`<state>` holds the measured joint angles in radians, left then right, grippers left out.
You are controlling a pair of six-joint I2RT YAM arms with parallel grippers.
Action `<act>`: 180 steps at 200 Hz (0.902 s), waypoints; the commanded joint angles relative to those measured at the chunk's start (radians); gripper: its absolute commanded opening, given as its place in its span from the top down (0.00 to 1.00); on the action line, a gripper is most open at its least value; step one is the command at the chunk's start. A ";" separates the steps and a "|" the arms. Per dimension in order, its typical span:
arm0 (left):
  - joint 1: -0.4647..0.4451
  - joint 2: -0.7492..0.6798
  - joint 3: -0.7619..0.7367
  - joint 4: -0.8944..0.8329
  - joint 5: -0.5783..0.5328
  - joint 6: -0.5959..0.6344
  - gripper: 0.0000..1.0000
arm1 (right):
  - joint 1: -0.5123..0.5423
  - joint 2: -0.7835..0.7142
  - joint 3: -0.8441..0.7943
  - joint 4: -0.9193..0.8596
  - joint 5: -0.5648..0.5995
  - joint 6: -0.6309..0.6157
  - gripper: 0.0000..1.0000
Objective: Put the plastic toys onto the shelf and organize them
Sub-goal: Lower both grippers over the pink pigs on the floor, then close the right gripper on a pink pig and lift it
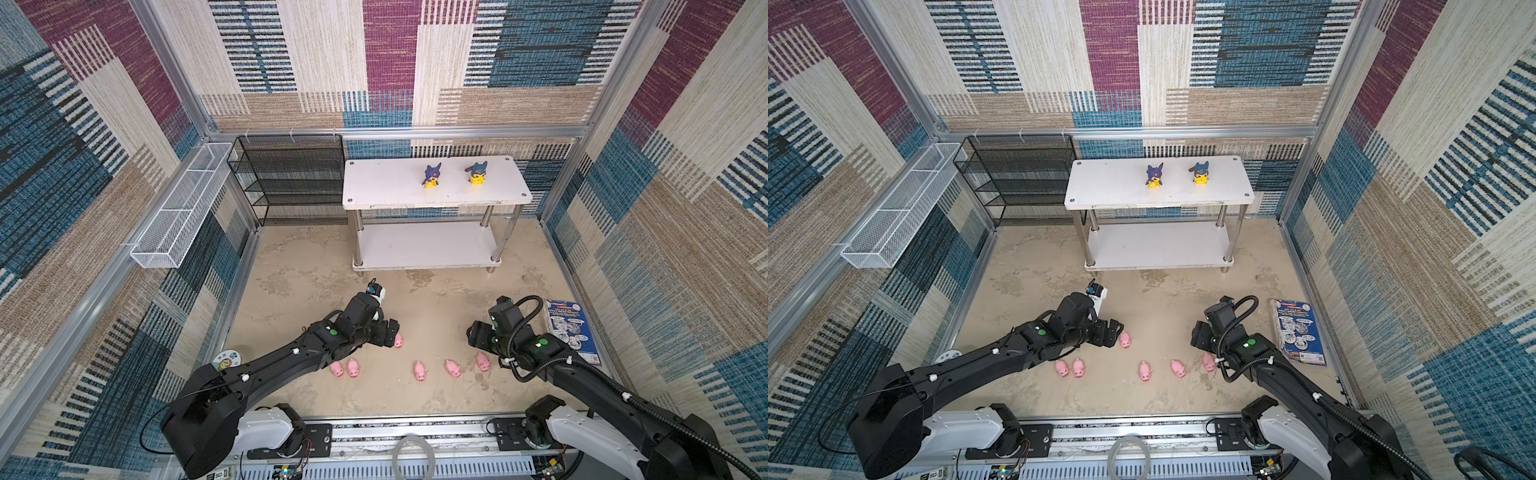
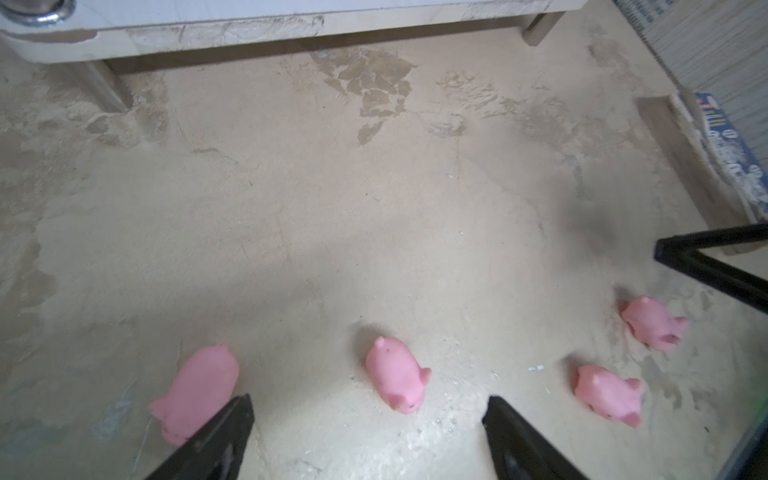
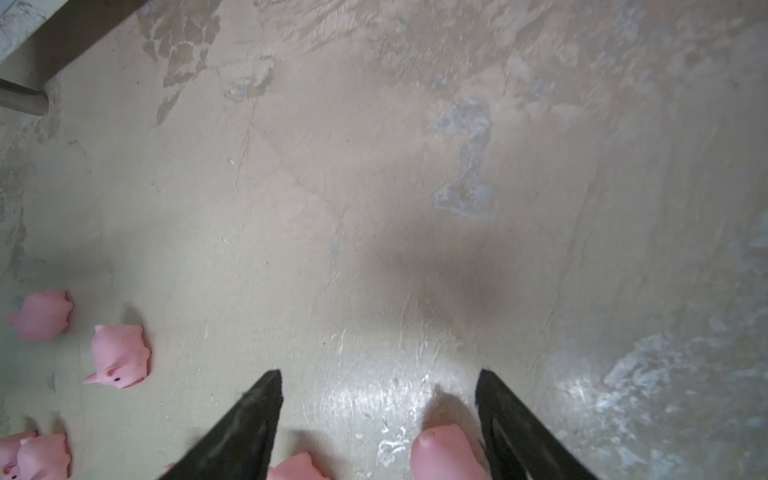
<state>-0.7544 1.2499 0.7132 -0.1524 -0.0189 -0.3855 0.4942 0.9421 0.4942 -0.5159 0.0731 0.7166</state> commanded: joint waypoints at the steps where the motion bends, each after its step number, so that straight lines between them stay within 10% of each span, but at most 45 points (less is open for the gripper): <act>1: -0.008 -0.034 -0.004 0.030 0.046 0.041 0.00 | 0.026 -0.006 0.004 -0.023 0.023 0.058 0.25; 180: -0.028 -0.034 0.038 0.016 0.033 0.147 0.00 | 0.118 0.166 0.056 -0.228 0.010 0.183 0.32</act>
<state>-0.7845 1.1995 0.7425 -0.1673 0.0036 -0.2699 0.6060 1.0809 0.5411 -0.7090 0.0868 0.8749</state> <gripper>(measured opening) 0.996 0.678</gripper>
